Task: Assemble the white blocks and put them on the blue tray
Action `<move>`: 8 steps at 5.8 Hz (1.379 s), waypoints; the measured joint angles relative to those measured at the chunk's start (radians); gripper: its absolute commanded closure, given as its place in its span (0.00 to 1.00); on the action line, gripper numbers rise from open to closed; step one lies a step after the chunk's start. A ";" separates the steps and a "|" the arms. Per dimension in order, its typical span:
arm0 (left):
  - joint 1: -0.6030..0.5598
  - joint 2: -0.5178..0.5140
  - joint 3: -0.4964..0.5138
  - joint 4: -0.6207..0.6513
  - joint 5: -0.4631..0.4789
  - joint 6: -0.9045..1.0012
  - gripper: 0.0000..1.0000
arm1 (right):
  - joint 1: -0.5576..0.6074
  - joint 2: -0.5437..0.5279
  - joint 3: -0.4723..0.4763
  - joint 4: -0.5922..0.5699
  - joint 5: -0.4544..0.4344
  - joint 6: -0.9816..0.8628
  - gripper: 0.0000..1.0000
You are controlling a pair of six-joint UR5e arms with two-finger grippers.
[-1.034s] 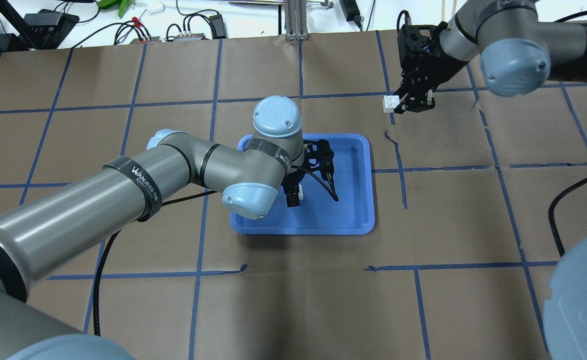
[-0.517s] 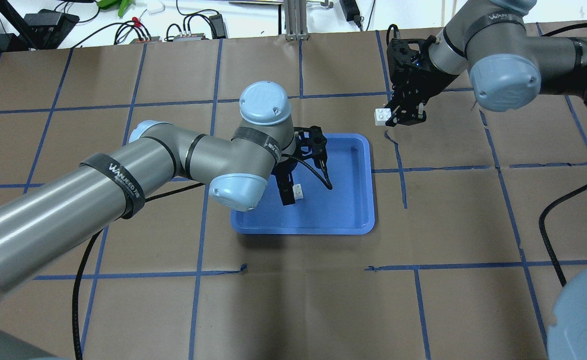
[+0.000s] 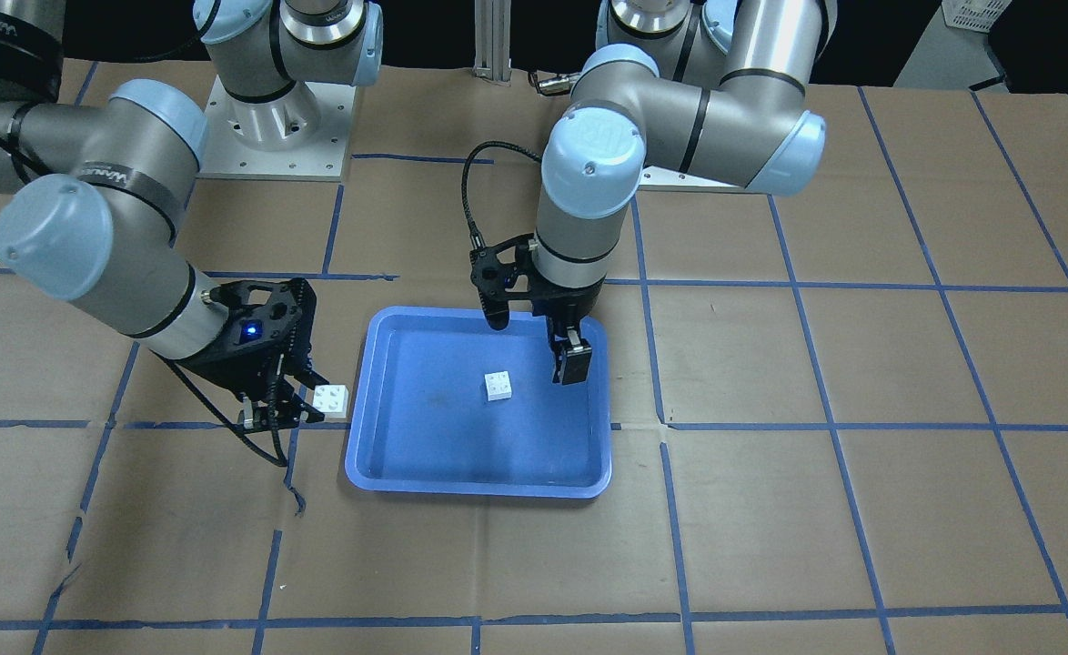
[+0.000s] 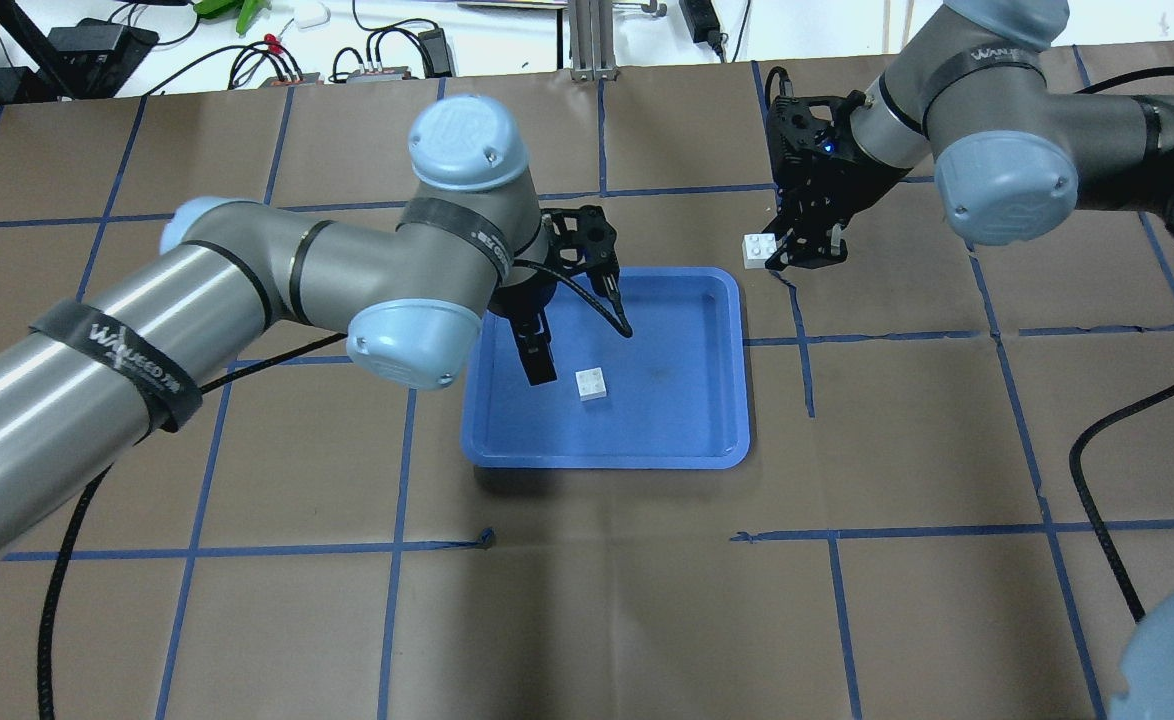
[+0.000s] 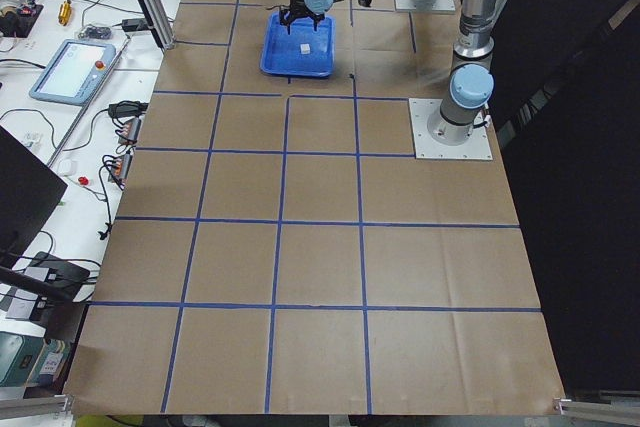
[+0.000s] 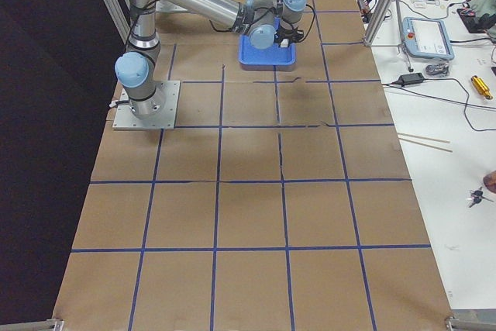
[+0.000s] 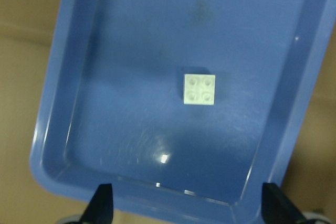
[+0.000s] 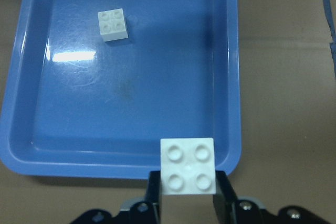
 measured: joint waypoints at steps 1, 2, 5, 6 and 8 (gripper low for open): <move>0.031 0.069 0.002 -0.056 0.001 -0.038 0.02 | 0.040 -0.001 0.056 -0.100 -0.001 0.064 0.76; 0.060 0.122 0.007 -0.094 0.003 -0.064 0.02 | 0.077 0.002 0.097 -0.174 -0.002 0.107 0.76; 0.111 0.177 0.087 -0.166 0.125 -0.123 0.02 | 0.149 0.050 0.170 -0.315 -0.027 0.140 0.76; 0.121 0.185 0.097 -0.171 0.153 -0.162 0.02 | 0.166 0.077 0.185 -0.363 -0.030 0.141 0.76; 0.150 0.202 0.098 -0.174 0.162 -0.330 0.01 | 0.192 0.120 0.192 -0.424 -0.029 0.158 0.76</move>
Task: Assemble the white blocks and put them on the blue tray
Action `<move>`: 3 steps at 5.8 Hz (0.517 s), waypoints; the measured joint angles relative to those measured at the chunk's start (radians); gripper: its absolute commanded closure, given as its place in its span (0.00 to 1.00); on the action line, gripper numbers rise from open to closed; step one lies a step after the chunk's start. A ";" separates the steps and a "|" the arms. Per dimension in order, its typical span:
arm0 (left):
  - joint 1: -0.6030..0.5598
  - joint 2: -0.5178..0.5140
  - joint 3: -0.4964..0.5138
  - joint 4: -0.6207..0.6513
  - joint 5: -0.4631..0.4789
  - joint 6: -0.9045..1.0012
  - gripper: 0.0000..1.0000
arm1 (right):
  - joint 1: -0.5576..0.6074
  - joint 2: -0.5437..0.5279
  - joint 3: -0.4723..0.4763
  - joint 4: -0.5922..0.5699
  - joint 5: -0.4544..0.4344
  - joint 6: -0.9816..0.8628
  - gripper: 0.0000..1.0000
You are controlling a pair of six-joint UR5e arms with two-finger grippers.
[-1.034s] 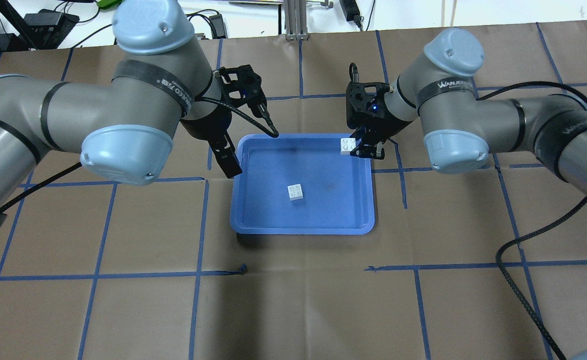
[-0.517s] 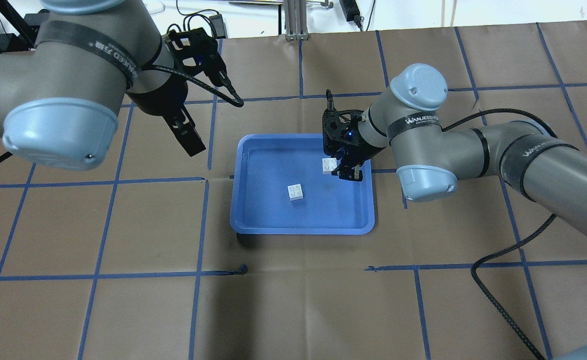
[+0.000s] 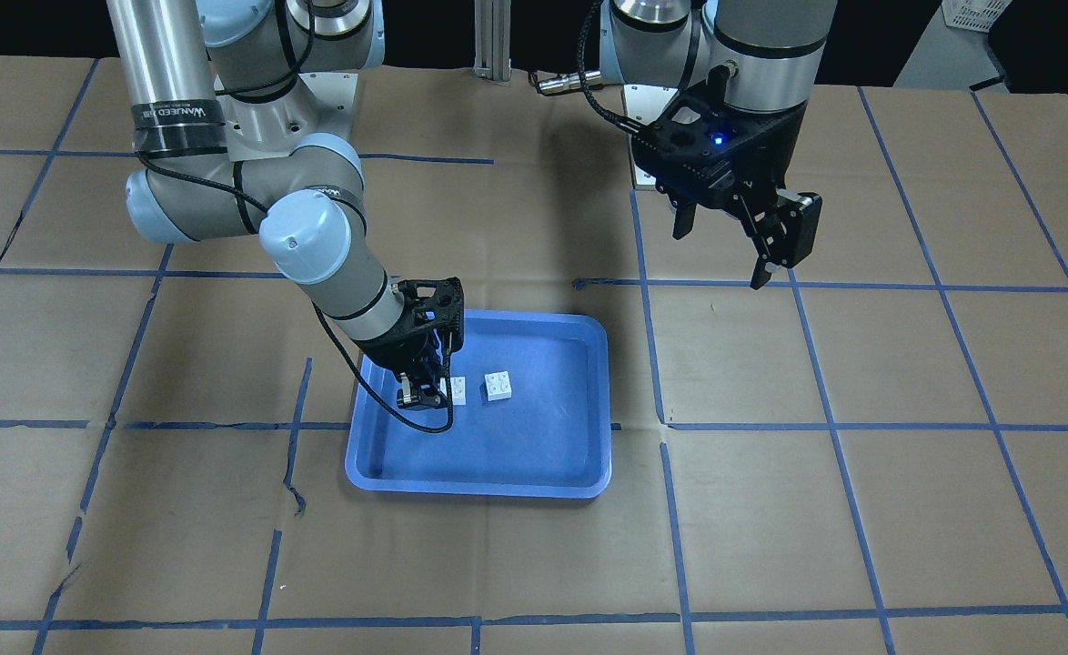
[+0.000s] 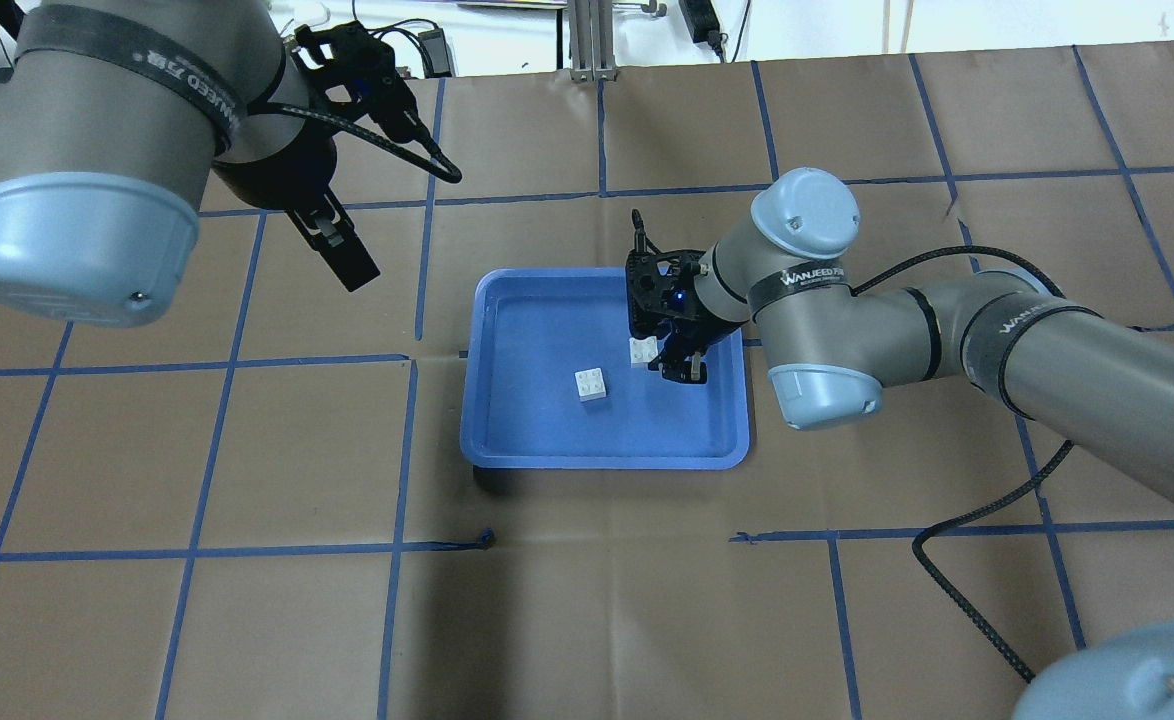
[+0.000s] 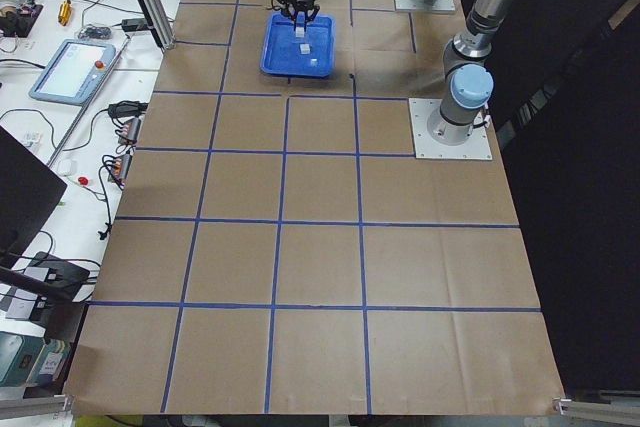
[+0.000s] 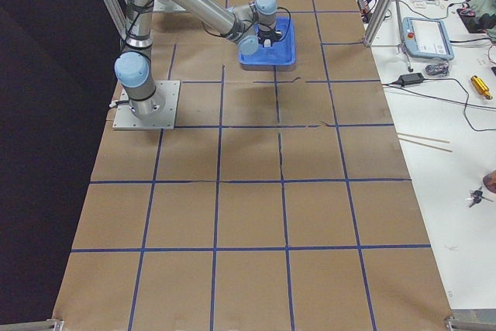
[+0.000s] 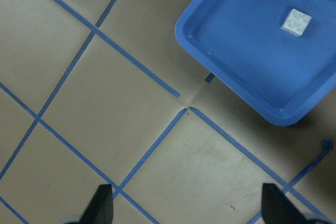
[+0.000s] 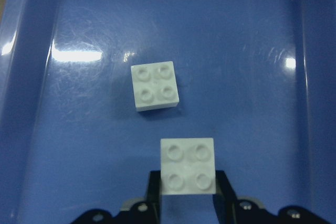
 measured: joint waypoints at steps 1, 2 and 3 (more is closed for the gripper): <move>0.007 0.005 0.000 -0.002 -0.004 -0.149 0.01 | 0.003 0.025 0.001 -0.028 0.000 0.016 0.76; 0.009 0.007 0.001 -0.005 -0.008 -0.305 0.01 | 0.005 0.036 0.001 -0.038 0.001 0.034 0.76; 0.009 0.008 0.002 -0.018 -0.019 -0.432 0.01 | 0.011 0.040 0.001 -0.040 0.002 0.056 0.76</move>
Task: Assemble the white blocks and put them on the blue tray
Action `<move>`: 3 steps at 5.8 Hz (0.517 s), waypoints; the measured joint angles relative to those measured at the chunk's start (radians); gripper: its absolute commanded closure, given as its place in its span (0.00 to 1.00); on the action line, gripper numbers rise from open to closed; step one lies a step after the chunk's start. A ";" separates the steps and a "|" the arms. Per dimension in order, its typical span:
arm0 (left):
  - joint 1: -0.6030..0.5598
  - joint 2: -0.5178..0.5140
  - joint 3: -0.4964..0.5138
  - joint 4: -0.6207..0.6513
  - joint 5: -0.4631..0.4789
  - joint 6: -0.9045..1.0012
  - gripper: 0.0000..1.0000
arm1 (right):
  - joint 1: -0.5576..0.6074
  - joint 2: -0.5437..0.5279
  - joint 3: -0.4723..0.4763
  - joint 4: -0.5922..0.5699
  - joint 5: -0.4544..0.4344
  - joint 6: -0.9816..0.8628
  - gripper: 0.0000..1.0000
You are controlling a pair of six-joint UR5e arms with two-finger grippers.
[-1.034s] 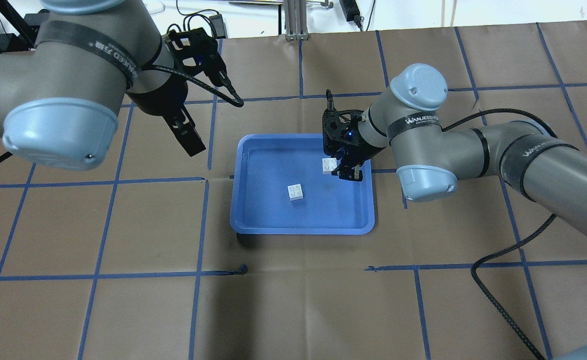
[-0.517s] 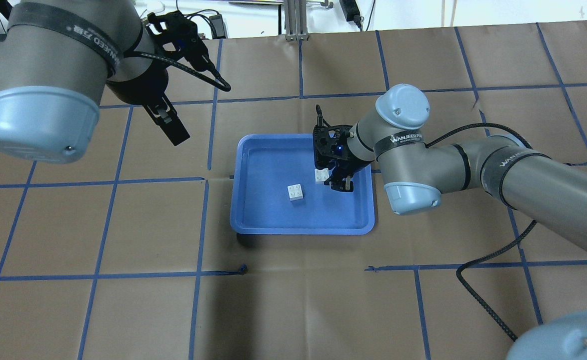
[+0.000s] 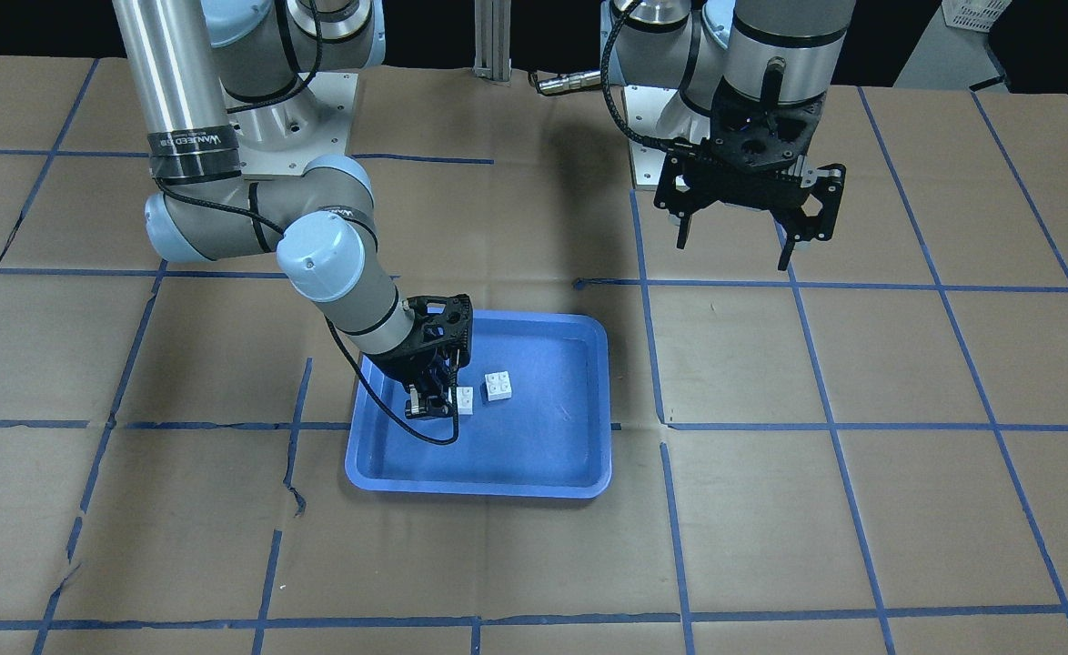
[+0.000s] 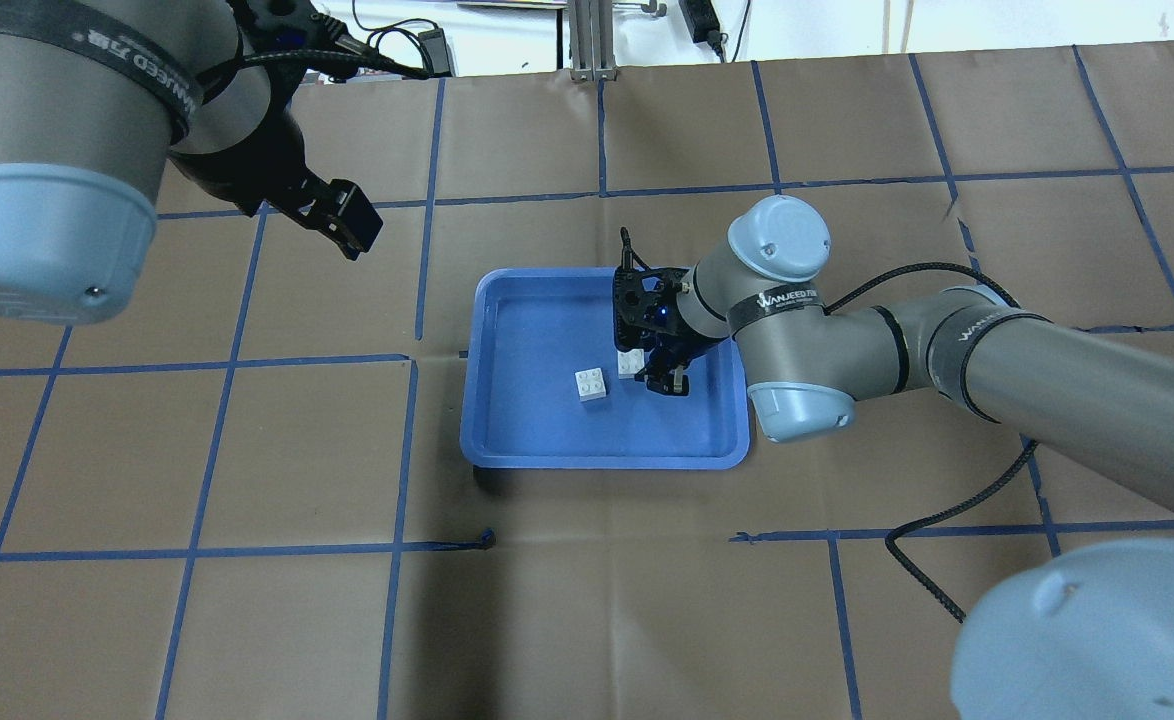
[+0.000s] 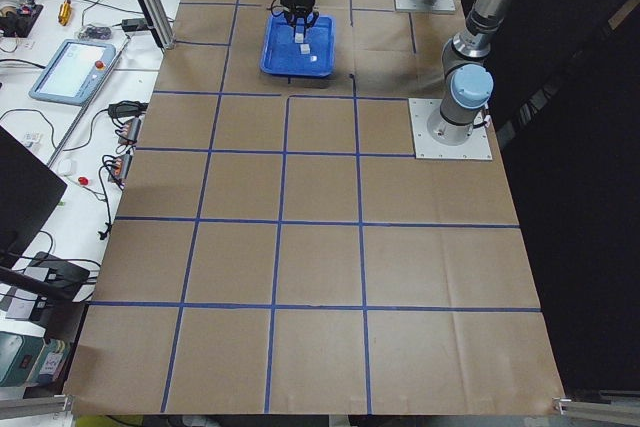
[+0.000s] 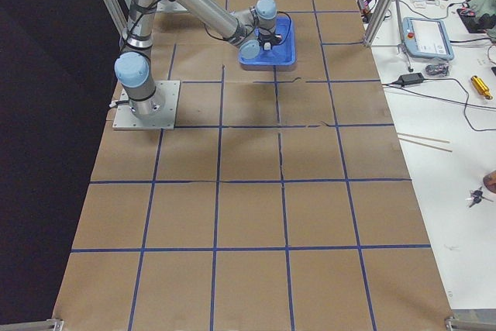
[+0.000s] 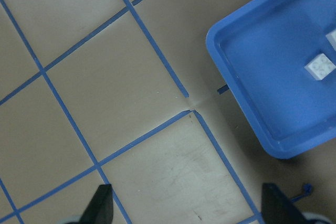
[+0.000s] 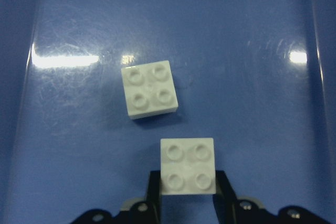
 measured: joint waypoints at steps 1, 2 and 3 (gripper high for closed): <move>0.001 0.000 0.001 -0.017 -0.019 -0.081 0.01 | 0.011 0.001 0.000 -0.001 0.000 0.020 0.76; 0.009 0.002 0.004 -0.040 -0.051 -0.124 0.01 | 0.018 0.001 0.000 -0.001 0.000 0.035 0.76; 0.033 0.004 0.018 -0.092 -0.091 -0.138 0.01 | 0.021 0.001 0.001 -0.001 0.000 0.041 0.76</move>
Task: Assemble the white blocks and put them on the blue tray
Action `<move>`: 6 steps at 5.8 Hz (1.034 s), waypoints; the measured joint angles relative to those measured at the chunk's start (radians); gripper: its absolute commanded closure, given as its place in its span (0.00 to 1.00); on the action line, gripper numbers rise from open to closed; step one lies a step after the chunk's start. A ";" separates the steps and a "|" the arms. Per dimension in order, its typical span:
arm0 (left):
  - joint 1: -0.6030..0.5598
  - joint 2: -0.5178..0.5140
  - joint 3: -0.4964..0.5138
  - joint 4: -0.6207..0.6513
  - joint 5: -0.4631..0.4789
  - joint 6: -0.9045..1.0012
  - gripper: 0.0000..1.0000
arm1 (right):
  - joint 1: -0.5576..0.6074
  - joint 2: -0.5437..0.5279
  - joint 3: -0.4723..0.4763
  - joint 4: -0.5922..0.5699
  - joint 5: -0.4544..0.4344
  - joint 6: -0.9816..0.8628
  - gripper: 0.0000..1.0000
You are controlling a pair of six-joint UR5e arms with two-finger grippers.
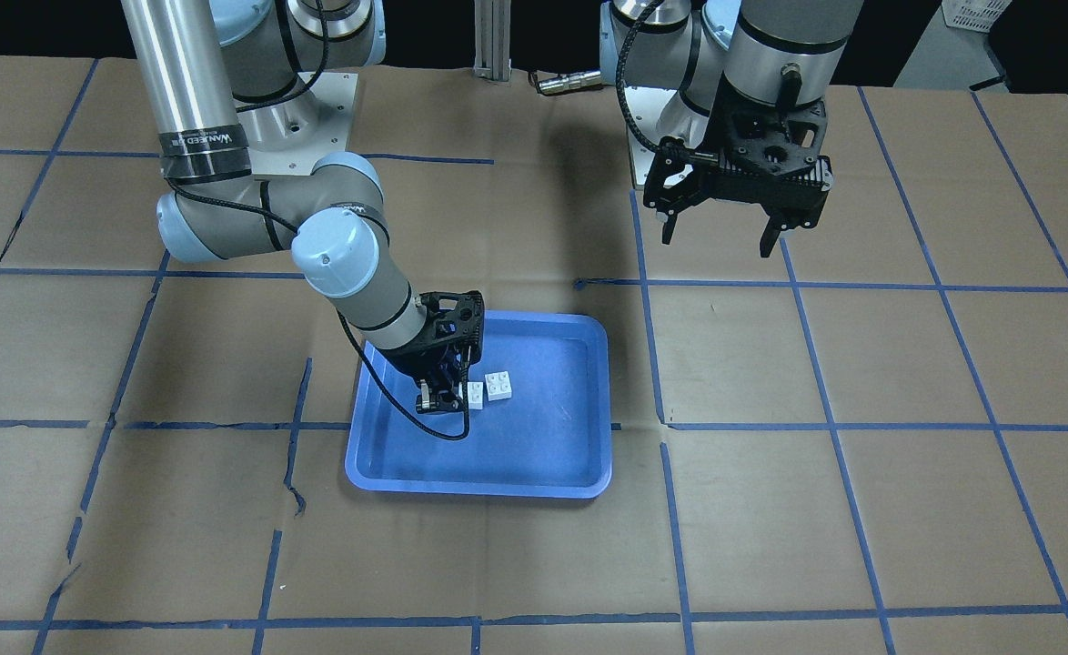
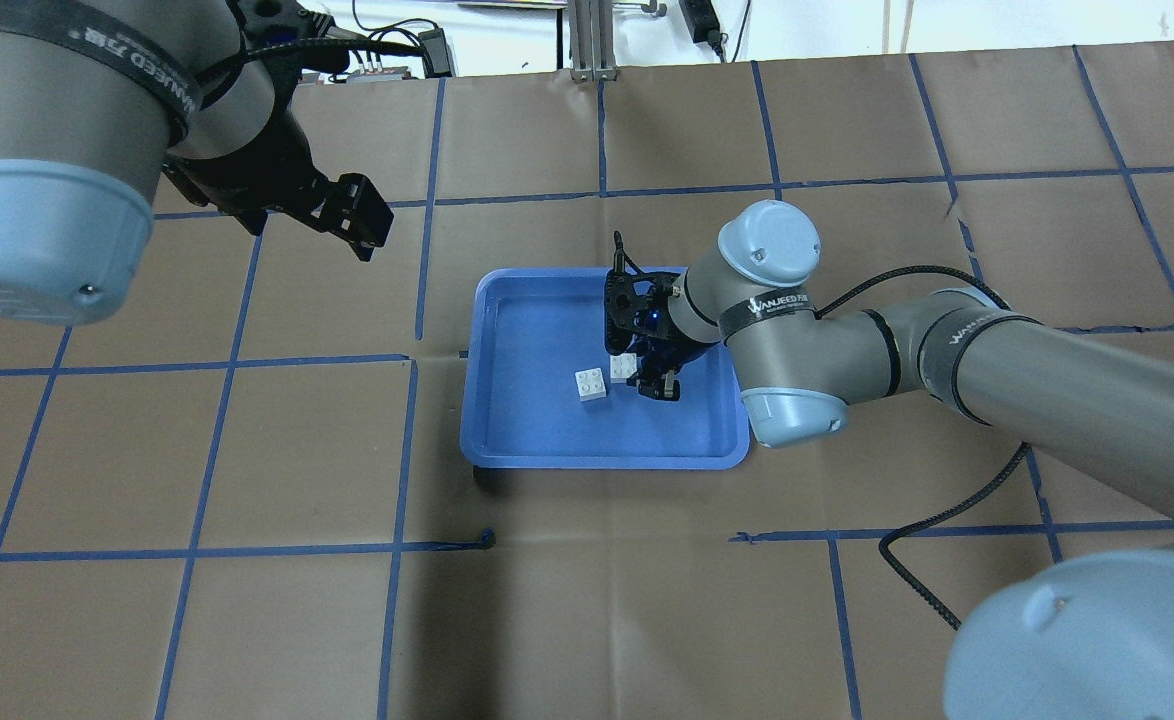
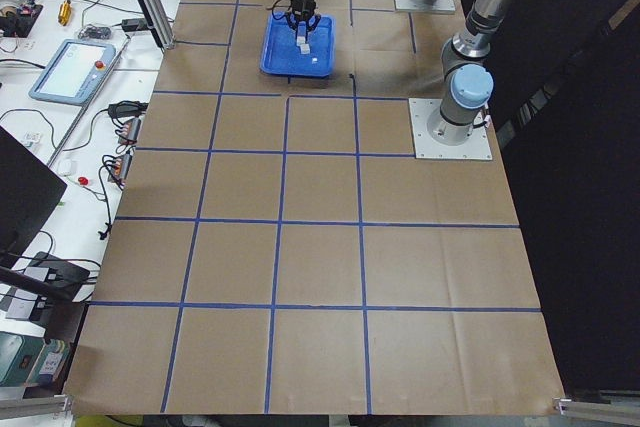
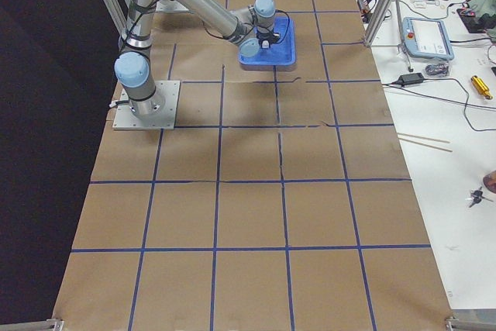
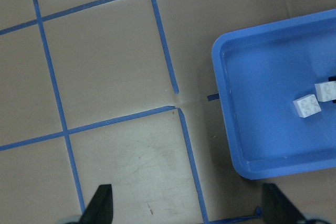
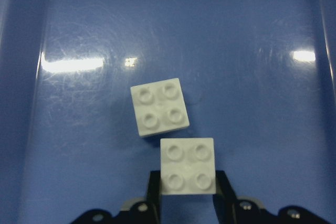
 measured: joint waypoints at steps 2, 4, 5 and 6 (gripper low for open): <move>0.033 0.003 0.027 -0.073 -0.026 -0.004 0.01 | 0.001 -0.002 0.003 0.002 -0.002 0.013 0.76; 0.038 0.006 0.030 -0.081 -0.028 0.003 0.01 | 0.003 -0.004 0.006 0.002 0.000 0.041 0.76; 0.038 0.007 0.030 -0.082 -0.028 0.005 0.01 | 0.004 -0.004 0.007 0.002 0.003 0.045 0.76; 0.039 0.007 0.029 -0.082 -0.027 0.009 0.01 | 0.009 -0.003 0.007 0.002 0.005 0.046 0.76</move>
